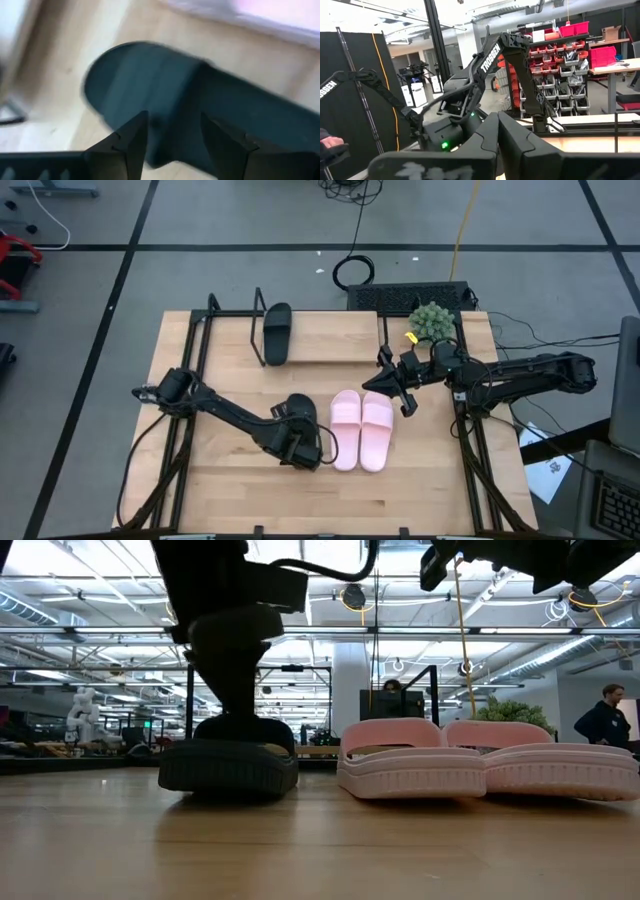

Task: Pick and place slides into the shelf
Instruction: Put the black slide on the shelf

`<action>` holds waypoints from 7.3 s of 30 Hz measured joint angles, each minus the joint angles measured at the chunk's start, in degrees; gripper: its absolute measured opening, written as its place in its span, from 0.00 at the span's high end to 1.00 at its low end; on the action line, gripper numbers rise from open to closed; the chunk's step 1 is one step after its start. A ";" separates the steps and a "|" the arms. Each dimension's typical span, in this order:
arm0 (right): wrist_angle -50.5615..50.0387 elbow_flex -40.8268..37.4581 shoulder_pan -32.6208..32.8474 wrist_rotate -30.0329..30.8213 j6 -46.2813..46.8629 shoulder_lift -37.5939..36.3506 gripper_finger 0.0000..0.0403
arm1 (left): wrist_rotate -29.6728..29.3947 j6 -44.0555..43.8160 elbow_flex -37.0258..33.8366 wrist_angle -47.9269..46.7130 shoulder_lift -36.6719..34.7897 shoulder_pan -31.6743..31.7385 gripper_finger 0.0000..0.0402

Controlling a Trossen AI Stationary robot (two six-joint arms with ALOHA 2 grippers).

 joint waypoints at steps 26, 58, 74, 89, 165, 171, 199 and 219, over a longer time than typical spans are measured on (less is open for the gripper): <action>-1.07 -0.01 1.24 -0.02 -0.60 0.00 1.00 | -6.48 -2.09 0.02 -2.30 4.33 1.40 0.98; 11.01 -0.01 1.12 7.17 5.02 0.00 1.00 | -28.80 47.38 30.52 -19.55 -0.91 23.25 1.00; 10.69 -0.01 -6.18 7.85 2.51 0.00 1.00 | -12.29 72.16 12.91 13.38 -0.98 39.08 1.00; 10.64 -0.01 -14.54 7.81 3.08 0.00 1.00 | -8.35 75.49 7.43 24.01 -0.96 44.40 1.00; 10.64 -0.01 -14.50 7.74 3.76 0.00 1.00 | -10.03 74.73 -7.04 32.01 -3.37 44.76 0.89; 10.64 -0.01 -14.33 7.61 4.81 0.00 1.00 | -10.08 74.18 -6.97 31.82 -3.43 45.18 0.87; 10.64 -0.01 -14.17 7.56 4.61 0.00 1.00 | -14.52 72.46 -6.95 30.64 -3.43 45.02 0.80; 10.62 -0.01 -14.17 7.52 4.61 0.00 1.00 | -14.19 72.54 -6.95 30.66 -3.43 43.95 0.80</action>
